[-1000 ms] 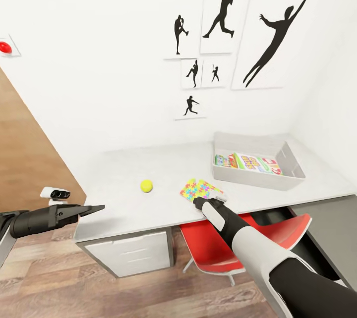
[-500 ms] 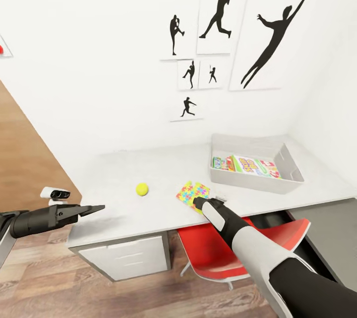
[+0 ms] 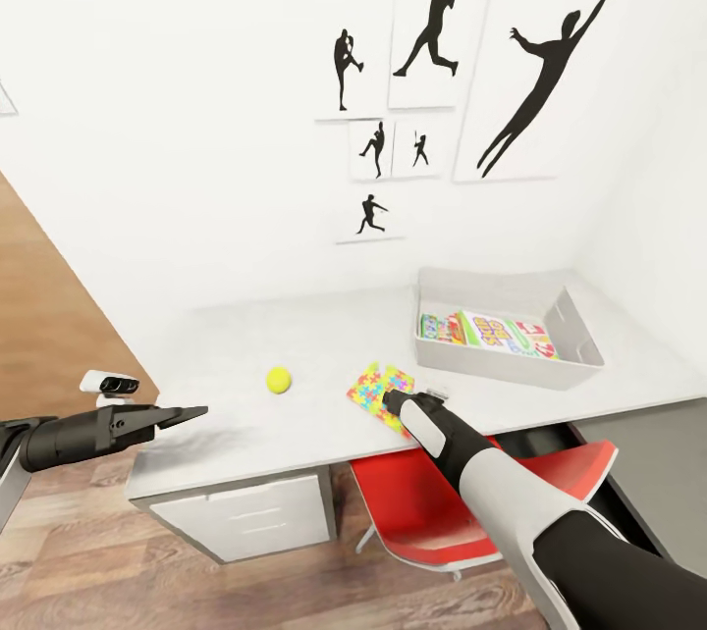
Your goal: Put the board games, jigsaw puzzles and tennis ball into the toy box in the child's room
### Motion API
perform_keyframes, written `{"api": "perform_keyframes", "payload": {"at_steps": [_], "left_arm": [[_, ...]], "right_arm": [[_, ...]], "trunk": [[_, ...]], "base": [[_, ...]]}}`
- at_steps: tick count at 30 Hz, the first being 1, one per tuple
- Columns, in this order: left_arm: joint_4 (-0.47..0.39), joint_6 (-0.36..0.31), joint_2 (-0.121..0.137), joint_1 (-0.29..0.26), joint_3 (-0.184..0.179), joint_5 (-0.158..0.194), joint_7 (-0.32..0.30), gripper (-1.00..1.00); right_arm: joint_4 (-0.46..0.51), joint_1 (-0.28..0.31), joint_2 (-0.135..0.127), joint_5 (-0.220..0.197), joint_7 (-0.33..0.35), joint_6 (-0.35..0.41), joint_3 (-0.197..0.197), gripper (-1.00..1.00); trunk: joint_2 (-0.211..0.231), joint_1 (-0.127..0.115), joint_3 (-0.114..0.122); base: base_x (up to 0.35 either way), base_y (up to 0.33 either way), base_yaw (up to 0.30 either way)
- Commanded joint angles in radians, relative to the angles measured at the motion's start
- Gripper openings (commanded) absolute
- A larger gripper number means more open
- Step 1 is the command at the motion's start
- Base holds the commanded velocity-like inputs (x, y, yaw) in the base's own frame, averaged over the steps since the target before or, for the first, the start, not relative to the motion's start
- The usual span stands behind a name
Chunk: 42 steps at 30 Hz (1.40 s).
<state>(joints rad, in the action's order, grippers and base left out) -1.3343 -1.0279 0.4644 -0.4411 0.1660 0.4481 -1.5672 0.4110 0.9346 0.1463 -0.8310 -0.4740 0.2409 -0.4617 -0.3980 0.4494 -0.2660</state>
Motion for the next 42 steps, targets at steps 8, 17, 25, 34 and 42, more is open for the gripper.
{"api": "perform_keyframes", "payload": {"at_steps": [8, 17, 25, 34, 42], "left_arm": [[0.0, -0.011, 0.0, -0.001, 0.0, 0.0, -0.004, 1.0], [0.0, -0.012, 0.0, -0.001, 0.0, 0.0, -0.004, 1.0], [0.0, -0.011, 0.0, -0.001, 0.0, 0.0, -0.004, 1.0], [0.0, -0.011, 0.0, -0.001, 0.0, 0.0, -0.004, 1.0], [0.0, -0.012, 0.0, -0.001, 0.0, 0.0, -0.004, 1.0]], "right_arm": [[0.002, 0.001, -0.001, -0.005, -0.008, 0.005, -0.009, 1.0], [0.002, 0.0, -0.001, -0.005, -0.008, 0.005, -0.009, 1.0], [0.002, 0.001, -0.001, -0.005, -0.008, 0.005, -0.009, 1.0], [0.002, 0.001, -0.001, -0.004, -0.008, 0.005, -0.008, 1.0], [0.002, 0.001, -0.001, -0.004, -0.008, 0.005, -0.009, 1.0]], "trunk": [[-0.002, 0.001, -0.002], [-0.002, 0.001, -0.002], [-0.002, 0.001, -0.002], [-0.002, 0.001, -0.002], [-0.002, 0.001, -0.002]], "base": [[-0.052, 0.055, 0.0], [-0.174, 0.21, 0.0], [-0.014, 0.063, 0.0], [0.012, 0.039, 0.0], [-0.05, 0.239, 0.0]]}}
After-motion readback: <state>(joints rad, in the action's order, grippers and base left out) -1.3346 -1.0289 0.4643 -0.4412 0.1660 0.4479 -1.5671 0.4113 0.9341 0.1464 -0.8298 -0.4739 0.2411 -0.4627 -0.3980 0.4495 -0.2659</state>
